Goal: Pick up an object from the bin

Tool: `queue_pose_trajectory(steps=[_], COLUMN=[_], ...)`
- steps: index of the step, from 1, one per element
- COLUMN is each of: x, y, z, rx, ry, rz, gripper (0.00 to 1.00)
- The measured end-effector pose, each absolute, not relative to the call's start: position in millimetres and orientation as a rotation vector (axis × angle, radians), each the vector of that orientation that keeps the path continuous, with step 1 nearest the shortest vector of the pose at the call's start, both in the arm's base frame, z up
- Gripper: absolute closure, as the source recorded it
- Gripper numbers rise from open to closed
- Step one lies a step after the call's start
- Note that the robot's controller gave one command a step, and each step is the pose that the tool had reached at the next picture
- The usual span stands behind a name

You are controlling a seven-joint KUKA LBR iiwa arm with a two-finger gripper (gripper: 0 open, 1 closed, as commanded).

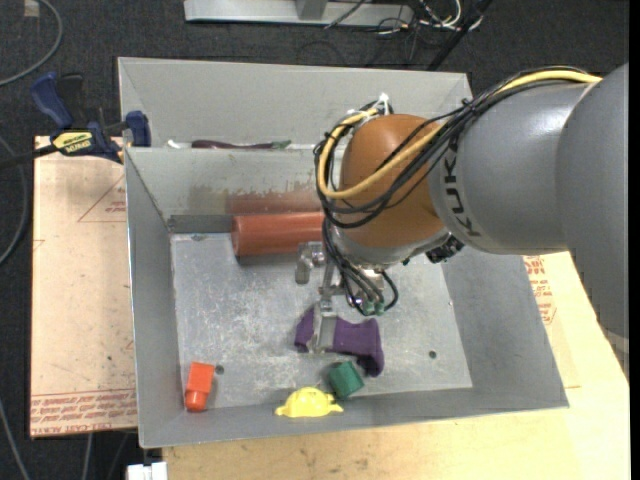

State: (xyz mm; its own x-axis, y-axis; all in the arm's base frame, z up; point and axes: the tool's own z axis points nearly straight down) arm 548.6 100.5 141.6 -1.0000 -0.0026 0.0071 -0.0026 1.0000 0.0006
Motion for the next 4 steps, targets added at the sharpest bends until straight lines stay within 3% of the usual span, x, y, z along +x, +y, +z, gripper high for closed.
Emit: queue_pose_trajectory(steps=[1,2,3,4], x=[550.3,554.9,552.2,552.3], y=[100.1,90.6,34.9,34.9], z=[146.2,131.4,70.3,70.3], rx=[0.001,0.151,0.154,0.152], ry=[-3.142,-3.145,-3.139,-3.14], rz=[-0.002,-0.006,-0.004,-0.004], gripper=[0.0,0.0,1.0,0.0])
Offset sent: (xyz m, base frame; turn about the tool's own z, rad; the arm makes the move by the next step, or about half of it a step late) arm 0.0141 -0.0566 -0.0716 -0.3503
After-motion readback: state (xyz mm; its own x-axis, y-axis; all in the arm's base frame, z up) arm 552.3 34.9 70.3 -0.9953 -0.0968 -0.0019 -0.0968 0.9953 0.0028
